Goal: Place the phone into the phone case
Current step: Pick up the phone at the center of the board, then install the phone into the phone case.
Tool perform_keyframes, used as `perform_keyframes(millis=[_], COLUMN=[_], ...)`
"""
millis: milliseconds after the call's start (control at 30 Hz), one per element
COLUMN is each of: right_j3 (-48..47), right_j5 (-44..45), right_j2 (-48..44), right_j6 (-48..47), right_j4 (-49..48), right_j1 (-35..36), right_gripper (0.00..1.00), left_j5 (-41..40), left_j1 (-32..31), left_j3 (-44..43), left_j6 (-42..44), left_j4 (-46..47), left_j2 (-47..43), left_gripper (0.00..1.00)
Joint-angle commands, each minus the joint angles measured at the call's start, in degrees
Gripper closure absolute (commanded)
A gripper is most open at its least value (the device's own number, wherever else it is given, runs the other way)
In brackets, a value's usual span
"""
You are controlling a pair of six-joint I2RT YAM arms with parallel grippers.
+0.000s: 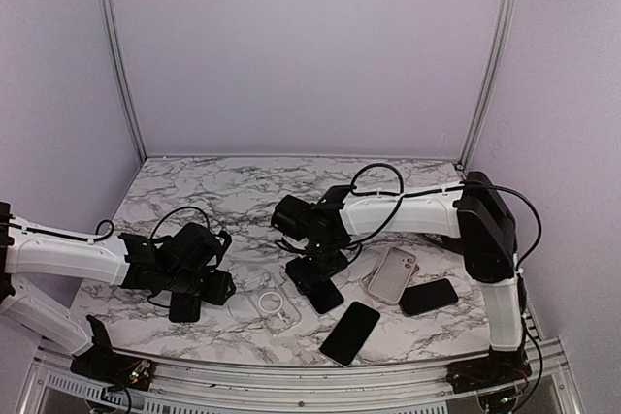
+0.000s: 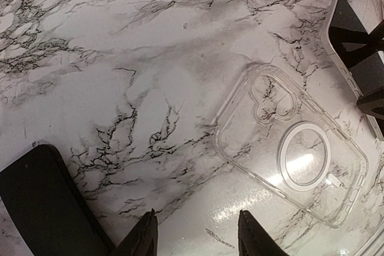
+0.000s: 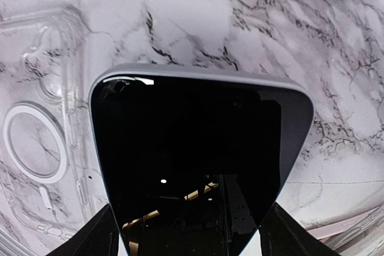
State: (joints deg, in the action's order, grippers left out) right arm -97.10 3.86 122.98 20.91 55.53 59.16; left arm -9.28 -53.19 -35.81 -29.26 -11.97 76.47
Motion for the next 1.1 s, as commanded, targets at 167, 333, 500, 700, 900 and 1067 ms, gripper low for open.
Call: perform_keyframes(millis=[167,333,500,700,900,1067], right_j3=[1.1,3.3,6.0,6.5,7.4,7.8], right_j5=[10.9,18.6,23.5,27.3,25.8,25.7], right_j2=[-7.3,-8.7,-7.1,-6.5,-4.8,-4.2], right_j6=[2.3,4.1,8.7,7.8,7.6,8.6], right_j4=[-15.2,-25.2,-28.6,-30.1,-32.1,-30.4], right_j1=[7.4,15.0,18.3,18.7,18.2,18.1], right_gripper=[0.47,0.47,0.48,0.49,0.5,0.51], left_j5=[-1.6,-4.2,-4.6,-3.7,-4.2,-3.9], left_j1=[1.6,2.5,3.2,3.6,3.9,4.1], left_j3=[2.2,3.8,5.1,6.5,7.5,7.2], left_j6=[-3.2,-4.9,-4.8,-5.7,-5.9,-5.9], left_j4=[2.3,3.4,3.4,3.6,4.0,4.2], left_j2=[-4.8,-7.9,-9.3,-9.8,-10.5,-10.0], left_gripper=[0.55,0.54,0.54,0.54,0.54,0.54])
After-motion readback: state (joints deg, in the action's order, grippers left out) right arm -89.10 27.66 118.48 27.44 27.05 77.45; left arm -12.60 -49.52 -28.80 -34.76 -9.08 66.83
